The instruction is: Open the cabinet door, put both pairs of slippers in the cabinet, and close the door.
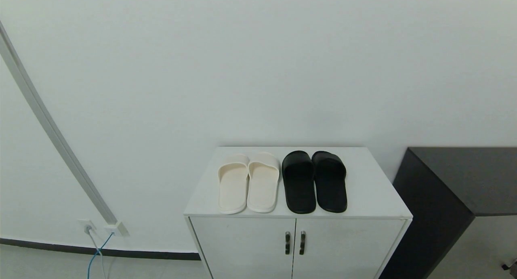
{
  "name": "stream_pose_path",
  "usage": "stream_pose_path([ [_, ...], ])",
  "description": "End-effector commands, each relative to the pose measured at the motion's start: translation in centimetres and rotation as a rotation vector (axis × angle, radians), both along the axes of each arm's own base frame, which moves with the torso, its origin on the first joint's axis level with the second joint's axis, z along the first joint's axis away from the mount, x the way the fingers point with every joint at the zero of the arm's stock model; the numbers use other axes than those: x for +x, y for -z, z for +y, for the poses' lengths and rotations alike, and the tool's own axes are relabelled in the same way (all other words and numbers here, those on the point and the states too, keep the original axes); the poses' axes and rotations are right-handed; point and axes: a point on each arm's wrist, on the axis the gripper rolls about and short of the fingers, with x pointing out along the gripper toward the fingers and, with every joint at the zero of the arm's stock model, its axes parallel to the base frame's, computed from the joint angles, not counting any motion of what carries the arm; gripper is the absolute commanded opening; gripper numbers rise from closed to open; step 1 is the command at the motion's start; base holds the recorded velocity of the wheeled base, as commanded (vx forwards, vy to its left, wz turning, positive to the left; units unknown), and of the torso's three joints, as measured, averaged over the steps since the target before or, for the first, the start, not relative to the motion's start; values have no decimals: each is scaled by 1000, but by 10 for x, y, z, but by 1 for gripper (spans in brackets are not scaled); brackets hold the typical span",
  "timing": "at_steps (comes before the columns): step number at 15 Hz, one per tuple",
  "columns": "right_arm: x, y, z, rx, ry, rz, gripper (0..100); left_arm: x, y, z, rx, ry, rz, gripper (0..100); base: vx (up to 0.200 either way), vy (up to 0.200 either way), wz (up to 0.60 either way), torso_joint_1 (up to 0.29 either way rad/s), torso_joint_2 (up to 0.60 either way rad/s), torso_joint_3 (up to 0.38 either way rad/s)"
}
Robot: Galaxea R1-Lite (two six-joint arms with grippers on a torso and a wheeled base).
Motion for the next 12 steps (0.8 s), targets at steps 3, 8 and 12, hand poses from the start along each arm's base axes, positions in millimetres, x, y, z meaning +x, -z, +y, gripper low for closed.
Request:
stream_pose_path([
  [3,89,-10,38,-21,-145,147,100,0,0,0,-3,0,0,0,0,0,0,0,0,0],
  [8,120,-18,101,-8,-132,157,100,0,0,0,-4,0,1,0,0,0,0,0,0,0],
  [12,144,-18,146,-20,-81,171,100,0,0,0,-4,0,0,0,0,0,0,0,0,0],
])
